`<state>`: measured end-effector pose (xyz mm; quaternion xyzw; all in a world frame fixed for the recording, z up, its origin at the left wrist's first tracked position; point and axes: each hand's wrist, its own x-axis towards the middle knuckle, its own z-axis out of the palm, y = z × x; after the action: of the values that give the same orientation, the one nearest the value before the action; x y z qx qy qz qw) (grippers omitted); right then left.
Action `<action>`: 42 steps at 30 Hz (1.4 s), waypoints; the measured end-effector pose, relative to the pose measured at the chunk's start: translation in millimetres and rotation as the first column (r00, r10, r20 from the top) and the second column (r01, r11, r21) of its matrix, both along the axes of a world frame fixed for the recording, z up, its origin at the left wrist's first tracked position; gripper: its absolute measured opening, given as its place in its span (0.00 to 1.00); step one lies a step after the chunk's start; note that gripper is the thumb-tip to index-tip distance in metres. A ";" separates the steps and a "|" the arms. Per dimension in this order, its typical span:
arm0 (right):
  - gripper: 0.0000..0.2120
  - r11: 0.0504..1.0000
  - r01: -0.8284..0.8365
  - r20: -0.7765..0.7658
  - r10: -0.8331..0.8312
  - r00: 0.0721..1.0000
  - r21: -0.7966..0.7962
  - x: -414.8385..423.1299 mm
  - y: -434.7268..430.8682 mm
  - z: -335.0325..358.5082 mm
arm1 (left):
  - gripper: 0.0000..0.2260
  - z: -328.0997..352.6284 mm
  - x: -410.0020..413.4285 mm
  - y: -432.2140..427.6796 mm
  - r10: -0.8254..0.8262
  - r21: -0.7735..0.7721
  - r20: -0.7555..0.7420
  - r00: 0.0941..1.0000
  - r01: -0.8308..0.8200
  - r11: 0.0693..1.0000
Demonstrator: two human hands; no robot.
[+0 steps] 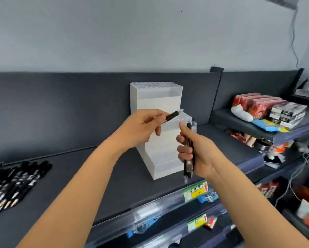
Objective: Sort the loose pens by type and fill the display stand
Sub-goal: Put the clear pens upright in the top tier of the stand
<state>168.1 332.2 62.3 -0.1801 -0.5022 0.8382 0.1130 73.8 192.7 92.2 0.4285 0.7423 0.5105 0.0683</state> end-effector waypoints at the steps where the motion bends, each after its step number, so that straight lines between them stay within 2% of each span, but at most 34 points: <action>1: 0.18 1.000 0.002 -0.040 -0.002 0.999 0.004 -1.3 10.2 2.2 | 0.09 4.7 -4.8 4.6 -0.021 -0.050 0.007 1.000 0.022 0.999; 4: 0.28 0.983 -0.010 -0.072 0.023 0.997 0.181 -7.9 35.1 6.8 | 0.06 17.5 -24.1 19.9 -0.069 -0.186 -0.067 0.995 0.056 0.981; 7: 0.18 0.927 -0.013 -0.061 0.038 0.997 0.376 -23.2 54.4 6.2 | 0.08 27.4 -43.5 40.8 -0.125 -0.257 -0.110 0.986 0.093 0.962; 10: 0.13 0.900 0.031 -0.101 0.014 0.995 0.435 -40.2 76.4 7.0 | 0.13 37.2 -66.7 60.8 -0.019 -0.239 -0.159 0.987 -0.020 0.971; 12: 0.10 0.911 0.114 -0.169 -0.050 0.984 0.396 -50.0 92.2 8.4 | 0.15 41.9 -82.6 72.5 0.067 -0.126 -0.129 0.989 -0.083 0.989; 14: 0.10 0.917 0.193 -0.246 -0.108 0.963 0.350 -61.1 106.4 10.8 | 0.15 44.6 -96.9 86.6 0.091 0.087 0.068 0.994 -0.097 0.991; 15: 0.13 0.916 0.222 -0.273 -0.132 0.953 0.335 -67.0 112.1 12.4 | 0.14 44.9 -100.8 95.9 0.058 0.176 0.175 0.983 -0.089 0.980; 17: 0.17 0.908 0.273 -0.296 -0.178 0.938 0.318 -79.5 121.8 14.8 | 0.13 45.1 -103.0 117.3 -0.029 0.263 0.295 0.955 -0.051 0.963; 19: 0.13 0.892 0.298 -0.298 -0.198 0.934 0.341 -89.8 128.5 16.4 | 0.11 44.2 -105.1 138.0 -0.048 0.290 0.317 0.947 -0.048 0.956; 21: 0.08 0.842 0.341 -0.274 -0.242 0.931 0.418 -97.7 135.6 15.3 | 0.07 43.3 -112.5 153.1 0.021 0.302 0.241 0.970 -0.095 0.949; 23: 0.07 0.787 0.377 -0.214 -0.311 0.926 0.488 -103.8 147.5 12.6 | 0.03 42.7 -123.6 161.3 0.197 0.268 0.043 0.979 -0.201 0.942; 25: 0.06 0.817 0.332 -0.139 -0.303 0.943 0.472 -107.5 160.8 11.7 | 0.03 40.9 -130.8 164.3 0.318 0.212 -0.120 0.941 -0.288 0.934; 28: 0.05 0.914 0.224 -0.055 -0.218 0.974 0.337 -112.8 175.4 12.1 | 0.03 35.3 -132.2 169.2 0.350 0.100 -0.279 0.894 -0.335 0.937; 31: 0.08 0.978 0.172 -0.089 -0.162 0.983 0.120 -118.9 183.4 10.1 | 0.04 27.4 -132.4 177.0 0.314 0.005 -0.306 0.899 -0.328 0.945; 33: 0.09 0.985 0.161 -0.088 -0.155 0.984 0.061 -120.7 185.9 8.3 | 0.07 21.0 -134.1 182.4 0.297 -0.038 -0.309 0.904 -0.323 0.946; 37: 0.08 0.989 0.145 -0.083 -0.142 0.986 0.029 -121.6 185.9 6.8 | 0.13 6.2 -136.4 191.0 0.323 -0.158 -0.366 0.873 -0.400 0.903; 42: 0.07 0.996 0.063 -0.142 -0.052 0.988 0.068 -120.0 182.4 4.1 | 0.17 5.4 -127.9 202.3 0.334 -0.292 -0.473 0.815 -0.503 0.814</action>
<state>48.0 514.5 66.5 -0.1309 -0.5178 0.8264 0.1786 -54.1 395.0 97.6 0.3221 0.9061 0.2493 -0.1146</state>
